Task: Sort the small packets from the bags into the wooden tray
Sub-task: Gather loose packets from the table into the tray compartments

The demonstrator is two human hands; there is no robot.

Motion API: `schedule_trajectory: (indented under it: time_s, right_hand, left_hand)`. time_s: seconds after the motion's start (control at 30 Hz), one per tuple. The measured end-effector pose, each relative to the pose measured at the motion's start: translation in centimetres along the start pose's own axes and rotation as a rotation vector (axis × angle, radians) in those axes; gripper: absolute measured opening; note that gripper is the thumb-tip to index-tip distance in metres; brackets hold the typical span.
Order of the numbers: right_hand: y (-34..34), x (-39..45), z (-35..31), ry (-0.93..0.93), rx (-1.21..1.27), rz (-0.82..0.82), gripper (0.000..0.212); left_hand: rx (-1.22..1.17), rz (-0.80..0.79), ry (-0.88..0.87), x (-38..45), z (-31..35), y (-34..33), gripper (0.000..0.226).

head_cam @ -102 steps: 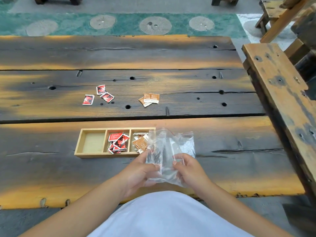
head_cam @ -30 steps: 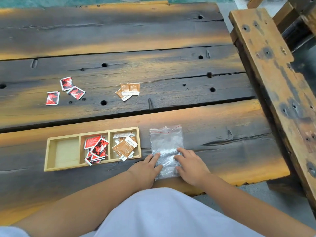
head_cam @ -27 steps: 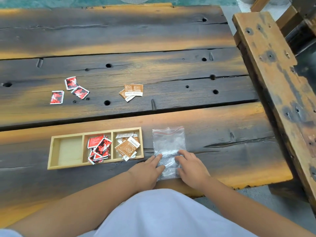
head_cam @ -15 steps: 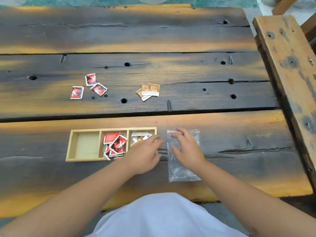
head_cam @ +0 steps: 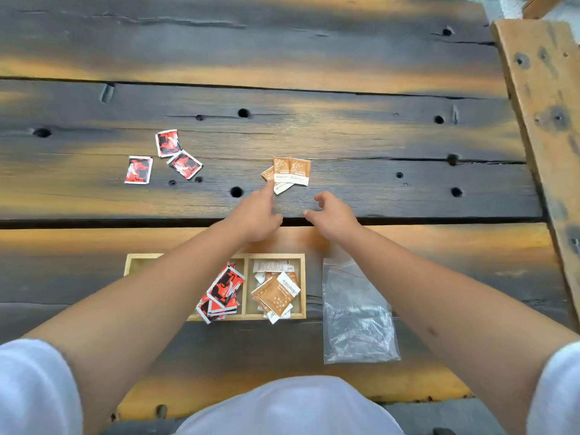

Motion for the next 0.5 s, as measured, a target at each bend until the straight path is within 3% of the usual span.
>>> schedule_trajectory:
  time_s: [0.17, 0.33, 0.5]
  right_hand:
    - [0.1, 5.5, -1.1, -0.108, 0.030, 0.082, 0.051]
    - [0.2, 10.2, -1.9, -0.217, -0.004, 0.239, 0.052]
    - [-1.6, 12.5, -3.2, -0.161, -0.097, 0.223, 0.051]
  left_hand:
    - [-0.556, -0.001, 0.287, 3.9, -1.0, 0.1, 0.052]
    - [-0.732, 0.102, 0.392, 5.9, -1.4, 0.3, 0.060]
    - [-1.050, 0.057, 0.488, 7.2, -2.3, -0.5, 0.075]
Point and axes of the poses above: each hand's wrist, its own x-axis towards the middle knuckle, its own y-axis out of the back of the hand, z = x × y, the point moved 4 cm from there along x, towards the middle knuckle, and after that the axes turned 8 degrees about y, right-handed, at the moved point
